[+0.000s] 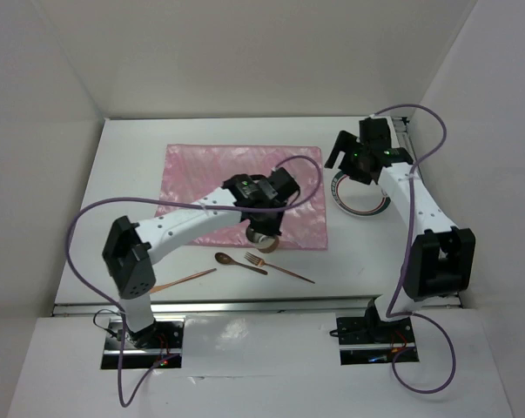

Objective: Set the dinner table for one person

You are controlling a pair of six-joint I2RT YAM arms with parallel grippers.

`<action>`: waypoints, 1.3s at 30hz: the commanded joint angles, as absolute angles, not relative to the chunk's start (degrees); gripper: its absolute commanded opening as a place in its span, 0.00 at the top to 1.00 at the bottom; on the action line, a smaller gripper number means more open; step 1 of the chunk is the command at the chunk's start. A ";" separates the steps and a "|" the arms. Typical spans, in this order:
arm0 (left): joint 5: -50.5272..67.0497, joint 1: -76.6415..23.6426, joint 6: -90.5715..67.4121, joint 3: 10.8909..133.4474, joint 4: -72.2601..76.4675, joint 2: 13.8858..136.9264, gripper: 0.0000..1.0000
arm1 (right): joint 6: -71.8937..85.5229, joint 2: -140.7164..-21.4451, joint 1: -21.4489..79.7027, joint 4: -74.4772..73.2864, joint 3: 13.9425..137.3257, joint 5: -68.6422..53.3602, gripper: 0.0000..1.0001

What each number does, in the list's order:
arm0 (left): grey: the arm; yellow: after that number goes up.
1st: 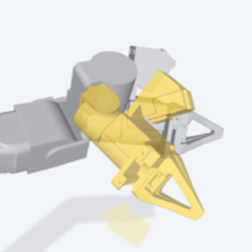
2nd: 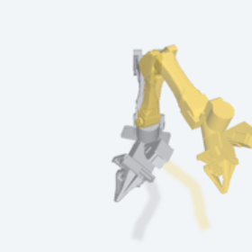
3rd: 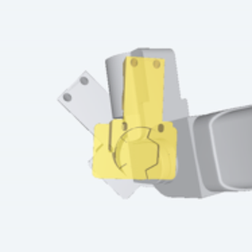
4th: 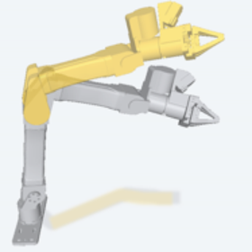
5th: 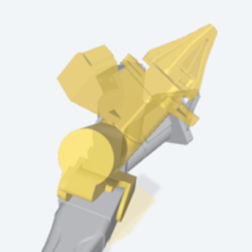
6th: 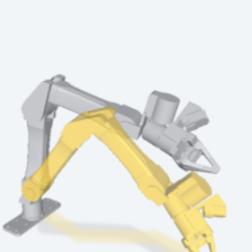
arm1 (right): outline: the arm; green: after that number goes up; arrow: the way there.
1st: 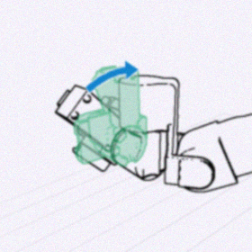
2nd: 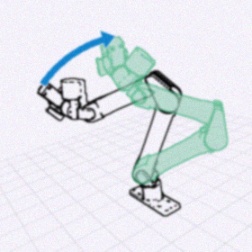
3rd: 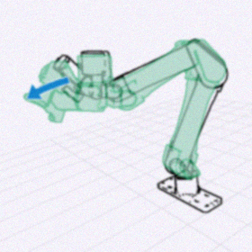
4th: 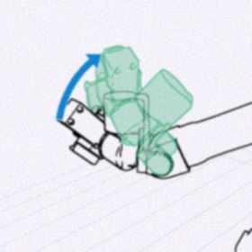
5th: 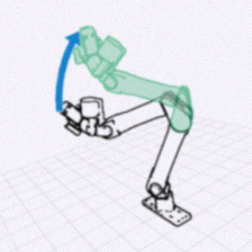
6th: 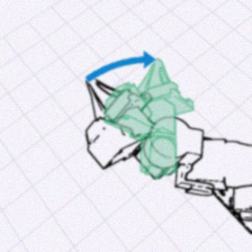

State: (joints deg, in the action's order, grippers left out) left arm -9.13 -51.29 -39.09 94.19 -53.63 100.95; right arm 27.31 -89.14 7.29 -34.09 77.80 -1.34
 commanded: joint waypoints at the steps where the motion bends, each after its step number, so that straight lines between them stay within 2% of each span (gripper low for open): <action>1: -9.67 -56.15 -40.87 102.45 -52.39 105.28 1.00 | 28.30 -83.68 2.21 -34.80 73.85 -1.13 0.06; 10: -7.21 -61.35 -37.97 118.46 -51.77 123.12 1.00 | 28.92 -79.90 -9.22 -37.18 69.17 -6.06 0.03; 12: -6.06 -61.96 -37.44 119.00 -52.38 124.27 1.00 | 28.92 -79.37 -10.54 -37.18 68.64 -6.06 0.00; 17: -5.45 -61.96 -36.74 117.95 -52.74 125.60 1.00 | 28.92 -78.14 -11.87 -37.18 67.42 -6.59 0.00; 21: -4.13 -61.96 -36.74 118.74 -52.21 127.52 0.65 | 28.92 -78.13 -11.87 -37.18 66.88 -8.17 0.00; 22: -4.13 -61.96 -36.74 119.44 -52.21 127.53 0.51 | 28.92 -78.13 -11.87 -37.18 66.88 -8.17 0.00; 24: -4.13 -61.96 -36.74 119.97 -52.73 126.22 0.41 | 28.31 -78.13 -11.87 -37.71 66.88 -8.17 0.00; 27: -4.13 -61.96 -35.51 121.89 -54.05 123.05 0.37 | 27.77 -77.61 -11.87 -37.71 66.28 -9.57 0.00; 31: -7.21 -61.96 -34.99 127.27 -61.78 117.00 0.37 | 26.29 -77.61 -11.87 -36.04 63.03 -20.00 0.00; 35: -6.51 -53.83 -34.98 121.39 -62.31 105.23 0.37 | 25.14 -75.86 -11.17 -32.88 57.49 -28.73 0.00; 39: -4.74 -41.77 -34.98 110.87 -62.31 95.03 0.37 | 25.14 -72.25 -3.36 -32.34 53.01 -27.78 0.02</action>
